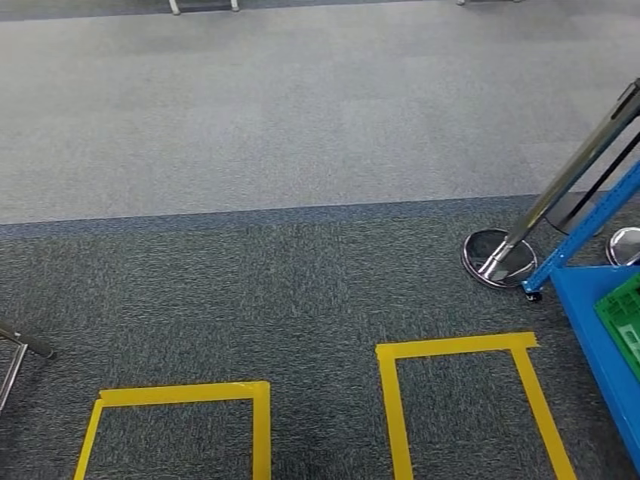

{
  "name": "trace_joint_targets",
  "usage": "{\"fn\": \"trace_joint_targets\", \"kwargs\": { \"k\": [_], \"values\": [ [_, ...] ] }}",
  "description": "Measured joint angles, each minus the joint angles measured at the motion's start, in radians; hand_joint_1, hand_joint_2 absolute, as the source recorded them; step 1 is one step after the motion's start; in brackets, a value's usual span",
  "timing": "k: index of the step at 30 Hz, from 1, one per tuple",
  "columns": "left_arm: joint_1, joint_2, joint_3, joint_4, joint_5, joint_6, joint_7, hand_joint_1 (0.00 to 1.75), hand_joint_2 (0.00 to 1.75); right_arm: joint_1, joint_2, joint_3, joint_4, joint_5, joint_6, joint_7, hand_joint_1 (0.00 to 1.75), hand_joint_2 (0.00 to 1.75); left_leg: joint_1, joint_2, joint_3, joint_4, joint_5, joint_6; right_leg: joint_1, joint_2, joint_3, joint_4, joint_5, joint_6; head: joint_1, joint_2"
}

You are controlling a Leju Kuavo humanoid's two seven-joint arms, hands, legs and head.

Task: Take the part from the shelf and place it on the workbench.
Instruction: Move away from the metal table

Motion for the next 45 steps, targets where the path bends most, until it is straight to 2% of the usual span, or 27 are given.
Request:
{"fn": "trace_joint_targets", "kwargs": {
  "k": [1,3,5,6,7,10,12,14,16,17,19,21,22,23,24,26,28,30,32,34,36,37,38,40,41,43,45],
  "values": [
    [-0.001,-0.001,0.0,0.0,0.0,0.0,0.0,0.0,0.0,0.001,0.0,0.0,0.0,0.0,-0.001,0.001,0.0,0.0,0.002,0.014,0.005,-0.01,0.004,0.0,0.002,-0.021,-0.01,0.016,-0.011,0.005,0.002,0.0],
    [0.0,-0.002,0.0,0.0,-0.002,0.0,0.0,0.0,0.0,0.0,-0.003,0.0,0.0,-0.001,-0.003,0.003,0.0,0.0,0.004,0.046,0.013,-0.022,0.007,0.001,0.005,-0.083,-0.054,0.106,-0.061,0.014,0.004,0.0],
    [0.002,-0.002,0.0,0.0,-0.005,0.0,0.0,0.0,0.0,-0.003,-0.006,-0.001,0.0,-0.002,-0.006,0.009,0.0,0.0,0.003,0.08,0.014,-0.022,0.005,0.002,0.003,-0.113,-0.111,0.224,-0.11,0.024,0.004,0.0],
    [0.002,-0.003,0.0,0.0,-0.007,0.0,0.0,0.0,0.0,-0.005,-0.007,-0.003,0.0,-0.004,-0.006,0.013,0.0,0.0,0.003,0.097,0.014,-0.021,0.003,0.001,0.002,-0.119,-0.124,0.251,-0.114,0.029,0.004,0.0],
    [0.002,-0.004,0.0,0.0,-0.008,0.001,0.0,0.0,0.0,-0.006,-0.009,-0.005,0.0,-0.005,-0.007,0.017,0.0,0.0,0.004,0.112,0.015,-0.02,0.001,-0.001,-0.001,-0.125,-0.117,0.242,-0.099,0.033,0.004,0.0],
    [-0.002,-0.005,0.0,0.0,-0.009,0.002,0.0,0.0,0.0,-0.005,-0.011,-0.013,0.0,-0.009,-0.013,0.033,0.0,0.0,0.005,0.148,0.02,-0.011,-0.011,-0.014,-0.005,-0.18,-0.019,0.064,-0.019,0.041,0.006,0.0],
    [-0.002,-0.005,0.0,0.0,-0.01,0.004,0.001,0.0,0.0,-0.003,-0.011,-0.016,0.0,-0.012,-0.017,0.041,0.0,0.0,-0.001,0.165,0.022,-0.004,-0.018,-0.024,-0.001,-0.207,0.015,0.001,-0.01,0.027,0.006,0.0],
    [-0.004,-0.006,0.0,0.0,-0.01,0.005,0.001,0.0,0.0,0.0,-0.012,-0.018,0.0,-0.015,-0.02,0.047,0.0,0.0,-0.004,0.182,0.025,-0.001,-0.021,-0.028,0.002,-0.19,0.014,0.0,-0.011,0.006,0.004,0.0],
    [-0.007,-0.007,0.0,0.0,-0.01,0.005,0.002,0.0,0.0,0.003,-0.01,-0.019,0.0,-0.016,-0.023,0.053,0.0,0.0,0.001,0.162,0.022,0.019,-0.041,-0.036,0.002,-0.17,0.013,0.0,-0.008,-0.008,0.002,0.0],
    [-0.008,-0.008,0.0,0.0,-0.01,0.005,0.002,0.0,0.0,0.003,-0.009,-0.02,0.0,-0.016,-0.025,0.055,0.0,0.0,0.003,0.138,0.008,0.053,-0.065,-0.039,0.001,-0.159,0.014,-0.001,-0.007,-0.015,0.001,0.0],
    [-0.005,-0.009,0.0,0.0,-0.008,0.006,0.004,0.0,0.0,0.001,-0.007,-0.022,0.0,-0.015,-0.029,0.056,0.0,0.0,0.005,0.089,-0.048,0.179,-0.129,-0.039,0.003,-0.135,0.013,-0.001,-0.005,-0.026,-0.002,0.0],
    [-0.001,-0.01,0.0,0.0,-0.006,0.006,0.006,0.0,0.0,0.003,-0.007,-0.023,0.0,-0.014,-0.031,0.056,0.0,0.0,0.003,0.074,-0.105,0.288,-0.158,-0.032,0.008,-0.105,0.014,-0.001,-0.003,-0.03,-0.002,0.0],
    [0.0,-0.011,0.0,0.0,-0.006,0.006,0.006,0.0,0.0,0.005,-0.006,-0.023,0.0,-0.013,-0.032,0.057,0.0,0.0,0.0,0.07,-0.113,0.296,-0.144,-0.026,0.011,-0.089,0.015,-0.001,-0.003,-0.031,-0.001,0.0],
    [0.001,-0.012,0.001,0.0,-0.006,0.006,0.005,0.0,0.0,0.006,-0.006,-0.023,0.0,-0.013,-0.033,0.057,0.0,0.0,-0.003,0.065,-0.103,0.261,-0.11,-0.018,0.013,-0.074,0.017,-0.001,-0.003,-0.031,-0.001,0.0],
    [0.001,-0.012,0.001,0.0,-0.006,0.005,0.004,0.0,0.0,0.008,-0.005,-0.023,0.0,-0.013,-0.035,0.058,0.0,0.0,-0.008,0.049,-0.079,0.199,-0.067,-0.01,0.013,-0.059,0.019,-0.001,-0.002,-0.032,-0.001,0.0],
    [0.001,-0.01,0.002,0.001,-0.006,0.006,0.0,0.0,0.0,0.007,0.0,-0.023,0.0,-0.013,-0.038,0.058,0.0,0.0,-0.013,-0.008,-0.03,0.073,-0.006,0.007,0.013,-0.033,0.019,0.0,-0.001,-0.03,-0.001,0.0],
    [0.0,-0.009,0.003,0.001,-0.006,0.006,-0.003,0.0,0.0,0.005,0.004,-0.023,0.0,-0.012,-0.041,0.059,0.0,0.0,-0.015,-0.039,-0.011,0.021,0.003,0.013,0.008,-0.008,0.01,0.001,0.003,-0.022,-0.003,0.0],
    [-0.002,-0.01,0.004,0.001,-0.006,0.009,-0.005,0.0,0.0,0.006,0.005,-0.024,0.0,-0.012,-0.044,0.06,0.0,0.0,-0.013,-0.017,-0.005,0.002,0.007,0.011,0.004,0.009,-0.003,0.001,0.008,-0.011,-0.006,0.0],
    [-0.003,-0.012,0.007,0.001,-0.005,0.013,-0.006,0.0,0.0,0.007,0.004,-0.024,0.0,-0.011,-0.047,0.061,0.0,0.0,-0.009,0.014,0.004,-0.023,0.017,0.01,0.008,-0.031,-0.026,0.032,-0.014,-0.002,-0.002,0.0],
    [-0.001,-0.013,0.009,0.001,-0.007,0.017,-0.008,0.0,0.0,0.005,0.003,-0.025,0.0,-0.01,-0.052,0.062,0.0,0.0,-0.009,0.048,0.008,-0.033,0.021,0.01,0.008,-0.095,-0.079,0.135,-0.072,0.008,0.002,0.0],
    [0.002,-0.012,0.01,0.001,-0.012,0.02,-0.008,0.0,0.0,0.004,0.001,-0.028,0.0,-0.01,-0.054,0.062,0.0,0.0,-0.009,0.086,0.008,-0.032,0.02,0.01,0.001,-0.119,-0.133,0.243,-0.112,0.021,0.003,0.0],
    [0.002,-0.012,0.01,0.001,-0.014,0.021,-0.008,0.0,0.0,0.006,-0.001,-0.029,0.0,-0.01,-0.055,0.062,0.0,0.0,-0.007,0.102,0.008,-0.032,0.018,0.008,-0.003,-0.125,-0.141,0.262,-0.111,0.028,0.003,0.0],
    [0.002,-0.012,0.01,0.001,-0.015,0.022,-0.008,0.0,0.0,0.007,-0.002,-0.03,0.0,-0.01,-0.055,0.062,0.0,0.0,-0.005,0.116,0.008,-0.03,0.016,0.005,-0.008,-0.131,-0.127,0.236,-0.088,0.034,0.003,0.0],
    [-0.001,-0.011,0.01,0.001,-0.015,0.023,-0.008,0.0,0.0,0.009,-0.006,-0.032,0.0,-0.01,-0.057,0.062,0.0,0.0,0.0,0.14,0.01,-0.023,0.008,-0.006,-0.014,-0.164,-0.055,0.107,-0.031,0.046,0.004,0.0],
    [-0.001,-0.01,0.01,0.001,-0.016,0.023,-0.008,0.0,0.0,0.008,-0.007,-0.033,0.0,-0.01,-0.057,0.062,0.0,0.0,0.0,0.151,0.01,-0.017,0.003,-0.014,-0.014,-0.18,-0.02,0.046,-0.011,0.045,0.004,0.0],
    [-0.003,-0.009,0.01,0.001,-0.019,0.024,-0.009,0.0,0.0,0.005,-0.007,-0.035,0.0,-0.01,-0.058,0.062,0.0,0.0,-0.002,0.167,0.011,-0.008,-0.005,-0.027,-0.01,-0.194,0.009,-0.002,-0.007,0.029,0.003,0.0],
    [-0.006,-0.01,0.01,0.001,-0.021,0.024,-0.01,0.0,0.0,0.006,-0.007,-0.038,0.0,-0.01,-0.058,0.062,0.0,0.0,-0.001,0.179,0.017,-0.005,-0.01,-0.035,-0.008,-0.173,0.007,-0.001,-0.006,0.007,0.002,0.0]
  ]
}}
